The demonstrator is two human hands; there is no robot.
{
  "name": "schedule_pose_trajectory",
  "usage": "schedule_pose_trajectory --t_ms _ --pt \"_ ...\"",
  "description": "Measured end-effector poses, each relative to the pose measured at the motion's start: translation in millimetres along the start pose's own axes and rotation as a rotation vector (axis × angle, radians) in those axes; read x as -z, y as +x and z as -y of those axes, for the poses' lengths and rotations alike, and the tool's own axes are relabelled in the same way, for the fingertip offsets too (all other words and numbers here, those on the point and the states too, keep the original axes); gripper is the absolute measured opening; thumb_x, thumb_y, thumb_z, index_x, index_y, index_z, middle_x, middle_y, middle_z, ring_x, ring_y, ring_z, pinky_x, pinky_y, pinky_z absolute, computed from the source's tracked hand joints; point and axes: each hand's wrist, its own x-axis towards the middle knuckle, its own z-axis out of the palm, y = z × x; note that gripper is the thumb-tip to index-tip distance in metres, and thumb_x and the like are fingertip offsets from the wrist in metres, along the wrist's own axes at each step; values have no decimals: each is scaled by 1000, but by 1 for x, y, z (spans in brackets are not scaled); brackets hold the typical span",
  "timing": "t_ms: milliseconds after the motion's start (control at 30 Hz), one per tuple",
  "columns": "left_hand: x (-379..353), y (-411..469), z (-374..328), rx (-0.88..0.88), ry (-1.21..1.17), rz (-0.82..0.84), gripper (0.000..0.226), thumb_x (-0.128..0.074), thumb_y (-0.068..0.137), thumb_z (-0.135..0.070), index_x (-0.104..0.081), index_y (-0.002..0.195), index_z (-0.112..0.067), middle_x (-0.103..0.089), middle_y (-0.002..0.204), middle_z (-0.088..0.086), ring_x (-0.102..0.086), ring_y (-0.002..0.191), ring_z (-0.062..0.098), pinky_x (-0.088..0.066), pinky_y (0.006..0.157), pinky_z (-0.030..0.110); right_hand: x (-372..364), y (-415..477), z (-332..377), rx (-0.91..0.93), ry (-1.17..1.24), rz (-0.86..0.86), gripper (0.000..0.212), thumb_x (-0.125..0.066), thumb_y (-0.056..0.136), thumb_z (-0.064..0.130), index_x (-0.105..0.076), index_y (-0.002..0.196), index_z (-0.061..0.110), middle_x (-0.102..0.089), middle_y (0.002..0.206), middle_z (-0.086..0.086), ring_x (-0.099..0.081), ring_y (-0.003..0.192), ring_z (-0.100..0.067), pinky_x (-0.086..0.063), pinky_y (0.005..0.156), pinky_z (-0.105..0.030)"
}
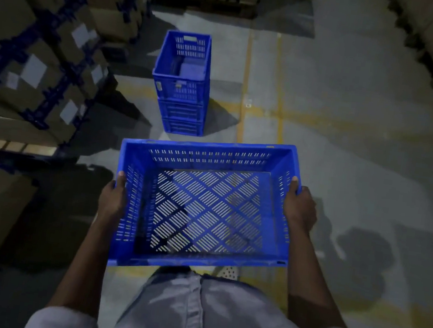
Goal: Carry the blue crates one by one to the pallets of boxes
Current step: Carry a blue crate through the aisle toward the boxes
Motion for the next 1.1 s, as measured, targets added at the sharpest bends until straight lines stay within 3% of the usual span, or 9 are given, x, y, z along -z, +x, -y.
schedule_pose_trajectory --t_ms 100,333,433,500,600,700,833,933,1100 --pt "-14 39 -37 -11 8 -49 75 -41 113 -77 -74 120 -10 -75 105 14 -71 81 25 -49 62 35 -12 54 58 61 -61 21 73 -30 110 74 -66 124 11 -71 127 -25 -68 118 -44 -51 96 -51" --pt "-53 167 -118 31 -134 -138 84 -47 99 -95 -74 115 -17 -73 107 30 -72 85 50 -54 71 44 -72 186 191 155 -64 59 74 -31 111 72 -66 129 10 -71 129 -27 -67 121 -47 -50 100 -53" --pt "-67 229 -147 -7 -74 -165 82 -40 106 -88 -75 110 -13 -76 103 18 -73 87 39 -58 79 49 -104 238 246 168 -71 95 74 -32 111 73 -67 128 11 -70 131 -26 -67 122 -46 -50 100 -52" --pt "-74 265 -163 12 -70 -173 88 -39 105 -90 -78 111 -11 -79 106 18 -76 97 41 -61 88 53 -121 266 279 194 -67 127 72 -33 112 71 -67 129 11 -69 133 -25 -66 123 -45 -49 96 -50" --pt "-84 315 -196 28 -45 -177 91 -34 108 -87 -78 115 -8 -77 109 21 -74 101 42 -56 86 49 -141 308 329 201 -41 154 69 -35 112 70 -67 127 11 -69 132 -25 -67 121 -46 -46 88 -46" --pt "-96 360 -216 54 -12 -183 108 -30 95 -104 -78 113 -9 -78 112 21 -74 102 45 -59 88 55 -156 347 361 199 -61 155 69 -35 111 72 -67 124 13 -71 128 -24 -68 118 -46 -48 88 -47" --pt "-119 408 -242 87 -62 -180 104 -41 88 -108 -78 109 -12 -81 108 15 -78 100 42 -64 94 66 -178 401 405 193 -64 178 69 -35 110 74 -67 123 14 -71 126 -23 -68 116 -46 -47 87 -47" --pt "-146 434 -265 100 -46 -209 102 -39 91 -106 -77 106 -12 -81 105 13 -78 97 40 -64 91 65 -203 454 437 205 -78 203 71 -35 108 76 -68 123 15 -71 128 -23 -67 119 -46 -50 94 -50" --pt "-199 488 -292 193 -176 -293 98 -48 87 -107 -78 102 -15 -82 96 11 -80 91 46 -66 82 61 -248 555 502 261 -103 275 72 -36 106 79 -68 115 15 -72 121 -23 -69 112 -45 -52 91 -50"
